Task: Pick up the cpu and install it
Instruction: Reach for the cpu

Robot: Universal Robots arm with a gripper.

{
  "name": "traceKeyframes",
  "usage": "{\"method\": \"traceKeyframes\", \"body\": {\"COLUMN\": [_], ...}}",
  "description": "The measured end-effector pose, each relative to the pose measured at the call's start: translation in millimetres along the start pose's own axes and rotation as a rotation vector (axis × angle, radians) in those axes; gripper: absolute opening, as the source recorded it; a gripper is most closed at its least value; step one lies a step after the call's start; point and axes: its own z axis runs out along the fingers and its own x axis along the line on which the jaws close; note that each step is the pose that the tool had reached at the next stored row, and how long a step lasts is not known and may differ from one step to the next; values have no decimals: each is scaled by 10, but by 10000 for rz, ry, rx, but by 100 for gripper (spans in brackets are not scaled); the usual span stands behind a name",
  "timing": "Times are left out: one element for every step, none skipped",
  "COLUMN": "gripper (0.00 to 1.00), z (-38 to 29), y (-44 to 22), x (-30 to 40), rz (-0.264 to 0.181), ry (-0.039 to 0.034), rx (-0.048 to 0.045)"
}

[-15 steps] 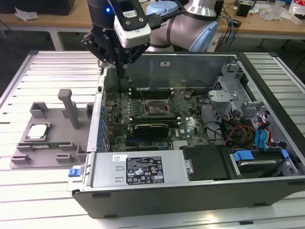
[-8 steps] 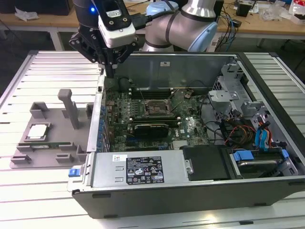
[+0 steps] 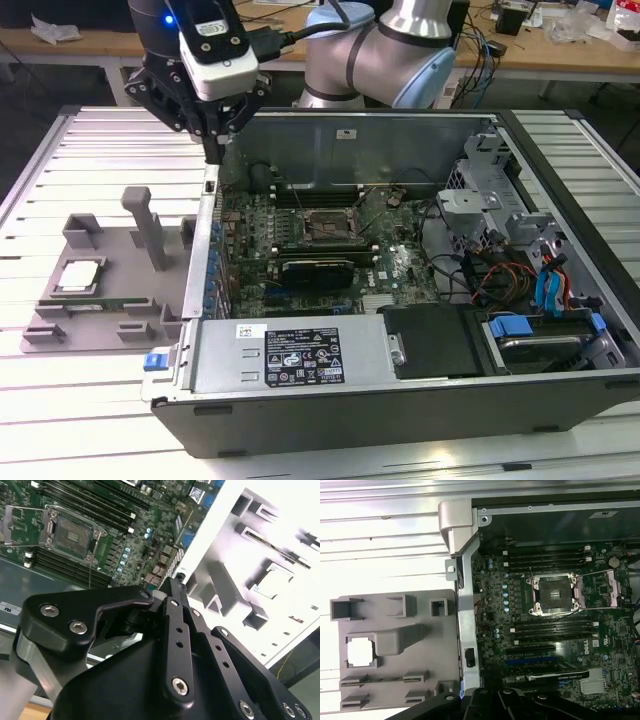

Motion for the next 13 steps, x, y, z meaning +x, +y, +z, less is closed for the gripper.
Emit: {"method": "traceKeyframes", "body": {"gripper": [11,11,11,11,11,11,11,11,11,11,11,11,11], "z": [-1,-1,-1,-1,-2,-3,-3,-3,-4,-4,-4,-5,-5], "y": [-2,-4,-4,-5,-6,-7,-9,-11,-13,-13,-16,-17,-18], "x": [27,46,55,66,83,96,117,151,167,181,209,226,237], "rz": [-1,-1,-1,-1,-1,-1,-1,0,-1,0,-1,-1,-2], "ry": [0,0,0,0,1,0,0,0,0,0,0,0,0], "rx": [0,0,0,0,0,1,0,0,0,0,0,0,0]}}
